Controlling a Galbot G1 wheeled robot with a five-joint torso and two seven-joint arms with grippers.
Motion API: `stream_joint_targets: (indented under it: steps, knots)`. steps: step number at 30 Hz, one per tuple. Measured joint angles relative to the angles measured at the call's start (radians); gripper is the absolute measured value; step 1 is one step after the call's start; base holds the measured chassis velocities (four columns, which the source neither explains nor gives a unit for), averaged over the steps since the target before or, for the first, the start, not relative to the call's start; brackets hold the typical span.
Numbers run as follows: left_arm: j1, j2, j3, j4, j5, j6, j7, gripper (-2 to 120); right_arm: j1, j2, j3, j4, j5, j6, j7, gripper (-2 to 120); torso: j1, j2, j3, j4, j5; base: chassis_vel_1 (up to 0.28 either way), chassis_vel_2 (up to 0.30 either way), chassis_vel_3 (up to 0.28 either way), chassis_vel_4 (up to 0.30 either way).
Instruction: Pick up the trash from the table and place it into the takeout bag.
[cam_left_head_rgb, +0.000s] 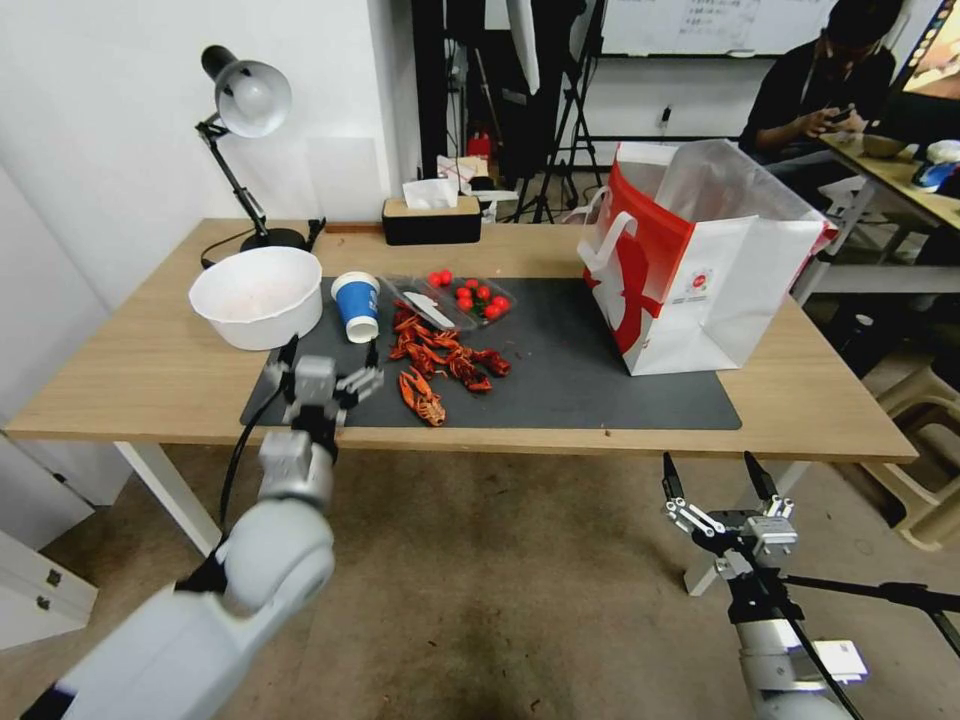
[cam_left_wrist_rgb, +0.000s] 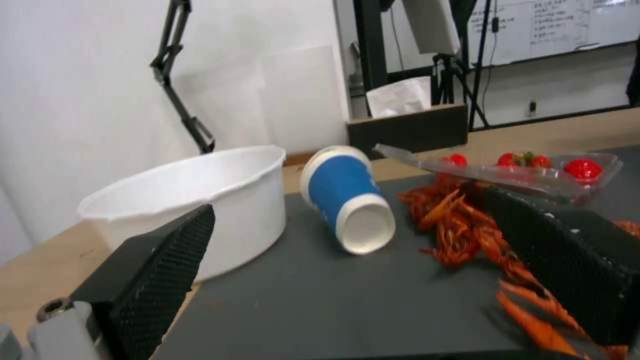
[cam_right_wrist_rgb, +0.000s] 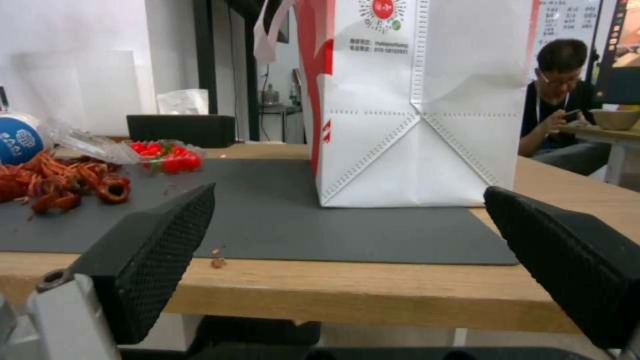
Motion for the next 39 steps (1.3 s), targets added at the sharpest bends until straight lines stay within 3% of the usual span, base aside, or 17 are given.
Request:
stream_joint_targets:
  steps: [6,12,14,19,21,27,35,37,39]
  knots:
    - [0.113,-0.042,-0.045,-0.036,0.041,-0.030,0.017,100,0.003,-0.005,-0.010,0.001,-0.001,0.000,-0.002,100,0.000,0.000,0.000,-0.0001,0.0002,0.000,0.000,0.000,0.000]
    - [0.225,-0.099,-0.088,-0.051,0.058,-0.137,0.120,100,0.011,-0.016,-0.020,0.001,0.000,0.001,-0.003,100,0.000,0.000,0.000,0.0000,0.0002,0.000,0.000,0.000,0.000]
    - [0.229,-0.102,-0.090,-0.051,0.058,-0.141,0.125,100,0.012,-0.016,-0.020,0.002,0.000,0.001,-0.003,100,0.000,0.000,0.000,0.0000,0.0002,0.000,0.000,0.000,0.000]
    - [0.267,-0.124,-0.105,-0.045,0.009,-0.191,0.205,100,0.017,-0.025,-0.025,0.002,0.003,0.001,-0.003,100,0.000,0.000,0.000,0.0002,0.0004,0.000,0.000,0.000,0.000]
    - [0.248,-0.116,-0.111,-0.024,-0.025,-0.216,0.253,100,0.017,-0.028,-0.026,0.002,0.004,0.001,-0.004,100,0.000,0.000,0.000,0.0001,0.0001,0.000,0.000,0.000,0.000]
    - [0.144,-0.073,-0.096,0.026,-0.117,-0.216,0.295,100,0.018,-0.029,-0.027,0.003,0.004,0.000,-0.004,100,0.000,0.000,0.000,0.0000,0.0003,0.000,0.000,0.000,0.000]
    - [0.002,-0.038,-0.042,0.099,-0.176,-0.157,0.266,100,0.019,-0.028,-0.028,0.005,0.004,-0.003,-0.004,100,0.000,0.000,0.000,-0.0001,0.0001,0.000,0.000,0.000,0.000]
    - [-0.122,-0.023,0.005,0.162,-0.211,-0.119,0.236,100,0.020,-0.029,-0.026,0.006,0.004,-0.006,-0.003,100,0.000,0.000,0.000,0.0002,0.0002,0.000,0.000,0.000,0.000]
    - [-0.140,-0.023,0.013,0.171,-0.213,-0.117,0.233,100,0.020,-0.029,-0.026,0.006,0.004,-0.006,-0.002,100,0.000,0.000,0.000,0.0001,0.0000,0.000,0.000,0.000,0.000]
